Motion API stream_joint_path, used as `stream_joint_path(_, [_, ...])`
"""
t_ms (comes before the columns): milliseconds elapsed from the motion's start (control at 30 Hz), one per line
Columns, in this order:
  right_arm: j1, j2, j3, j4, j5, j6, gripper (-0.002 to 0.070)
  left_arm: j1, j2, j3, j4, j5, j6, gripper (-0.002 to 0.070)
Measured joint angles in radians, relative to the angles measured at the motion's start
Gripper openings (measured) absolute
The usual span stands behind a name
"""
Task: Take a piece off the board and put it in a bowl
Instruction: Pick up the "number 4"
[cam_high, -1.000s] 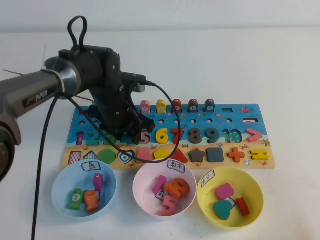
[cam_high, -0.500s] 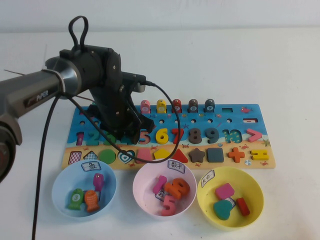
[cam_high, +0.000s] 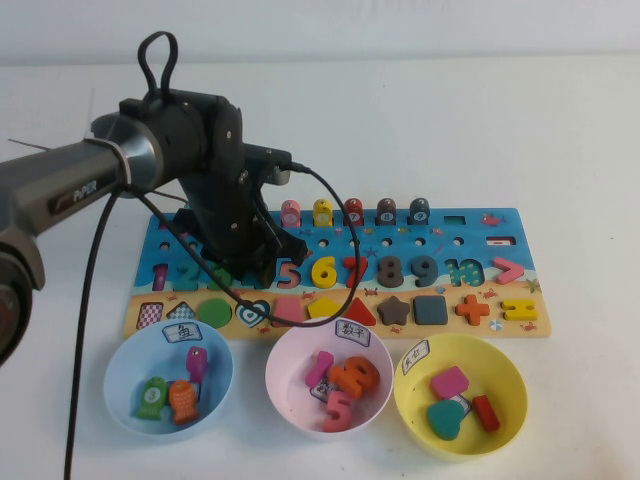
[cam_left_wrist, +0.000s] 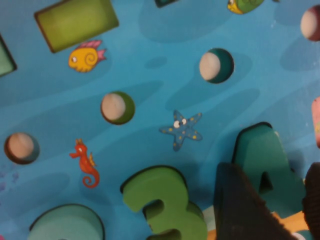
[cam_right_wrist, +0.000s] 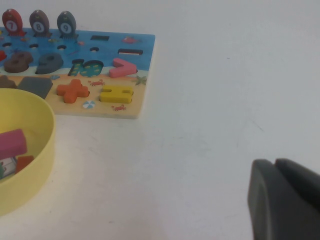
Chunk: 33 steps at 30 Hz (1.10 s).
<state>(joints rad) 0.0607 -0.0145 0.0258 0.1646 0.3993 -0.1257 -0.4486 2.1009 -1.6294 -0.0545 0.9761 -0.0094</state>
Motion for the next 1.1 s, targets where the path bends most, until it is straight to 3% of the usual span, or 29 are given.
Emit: stream_joint_path(1100, [0.0,0.0,0.0,0.0,0.0,0.0,-0.0019,-0.016,-0.02,-0.012,0.018,0.019,0.0,0.0228])
